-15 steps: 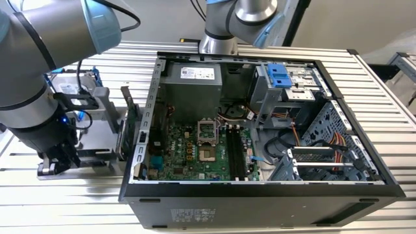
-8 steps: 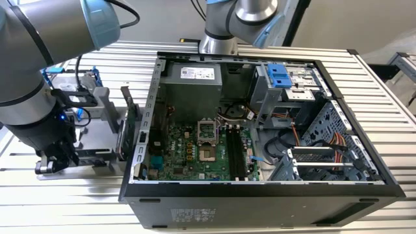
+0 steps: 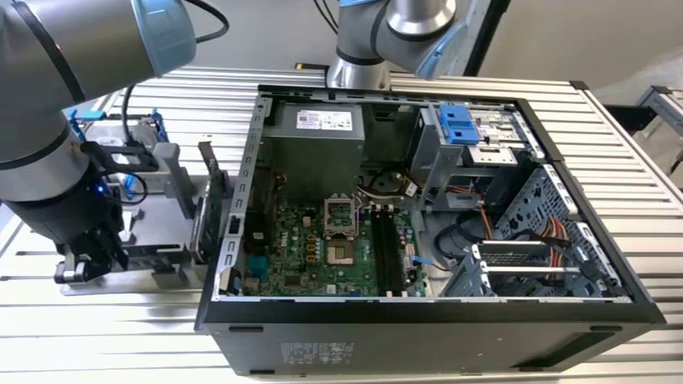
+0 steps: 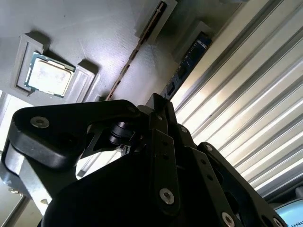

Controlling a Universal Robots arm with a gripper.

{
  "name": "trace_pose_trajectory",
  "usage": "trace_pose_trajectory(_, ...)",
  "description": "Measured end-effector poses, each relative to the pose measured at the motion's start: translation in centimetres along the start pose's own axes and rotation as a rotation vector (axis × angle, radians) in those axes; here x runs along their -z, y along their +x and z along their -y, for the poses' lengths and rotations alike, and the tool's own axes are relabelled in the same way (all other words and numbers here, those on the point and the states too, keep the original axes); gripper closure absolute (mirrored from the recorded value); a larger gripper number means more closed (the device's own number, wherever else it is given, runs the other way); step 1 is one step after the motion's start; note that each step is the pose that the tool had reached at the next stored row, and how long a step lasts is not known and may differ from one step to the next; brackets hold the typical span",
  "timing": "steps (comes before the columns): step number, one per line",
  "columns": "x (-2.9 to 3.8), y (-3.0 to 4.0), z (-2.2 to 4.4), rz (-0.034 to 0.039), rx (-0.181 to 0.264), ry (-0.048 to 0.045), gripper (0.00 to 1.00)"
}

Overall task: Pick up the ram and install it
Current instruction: 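Pick up the ram and move it above insertion slot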

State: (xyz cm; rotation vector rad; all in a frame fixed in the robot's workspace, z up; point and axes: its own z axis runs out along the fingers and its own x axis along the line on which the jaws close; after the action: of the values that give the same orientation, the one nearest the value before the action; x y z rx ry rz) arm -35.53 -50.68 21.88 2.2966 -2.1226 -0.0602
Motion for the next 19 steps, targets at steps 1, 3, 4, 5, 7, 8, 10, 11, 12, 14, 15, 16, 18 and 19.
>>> trace_pose_trajectory(1, 0.09, 0.00, 0.00, 0.0001, -0.001, 0.0001, 1.00)
trace_pose_trajectory(3, 0.26, 0.00, 0.00, 0.0002, -0.002, 0.0001, 1.00)
trace_pose_trajectory(4, 0.35, 0.00, 0.00, 0.0002, -0.004, 0.0002, 1.00)
trace_pose_trajectory(5, 0.43, 0.00, -0.01, 0.0002, -0.005, 0.0002, 1.00)
trace_pose_trajectory(7, 0.60, -0.01, -0.02, 0.0004, -0.008, 0.0003, 1.00)
trace_pose_trajectory(8, 0.69, -0.01, -0.02, 0.0004, -0.010, 0.0003, 1.00)
trace_pose_trajectory(10, 0.92, -0.02, -0.03, 0.0004, -0.012, 0.0003, 1.00)
trace_pose_trajectory(11, 1.18, -0.02, -0.04, 0.0005, -0.014, 0.0003, 1.00)
trace_pose_trajectory(12, 1.30, -0.02, -0.04, 0.0006, -0.015, 0.0004, 1.00)
trace_pose_trajectory(14, 1.62, -0.03, -0.06, 0.0007, -0.018, 0.0005, 1.00)
trace_pose_trajectory(15, 1.81, -0.04, -0.06, 0.0008, -0.021, 0.0005, 1.00)
trace_pose_trajectory(16, 1.90, -0.04, -0.07, 0.0009, -0.023, 0.0006, 1.00)
trace_pose_trajectory(18, 2.07, -0.04, -0.08, 0.0011, -0.028, 0.0007, 1.00)
trace_pose_trajectory(19, 2.16, -0.04, -0.08, 0.0012, -0.031, 0.0007, 1.00)
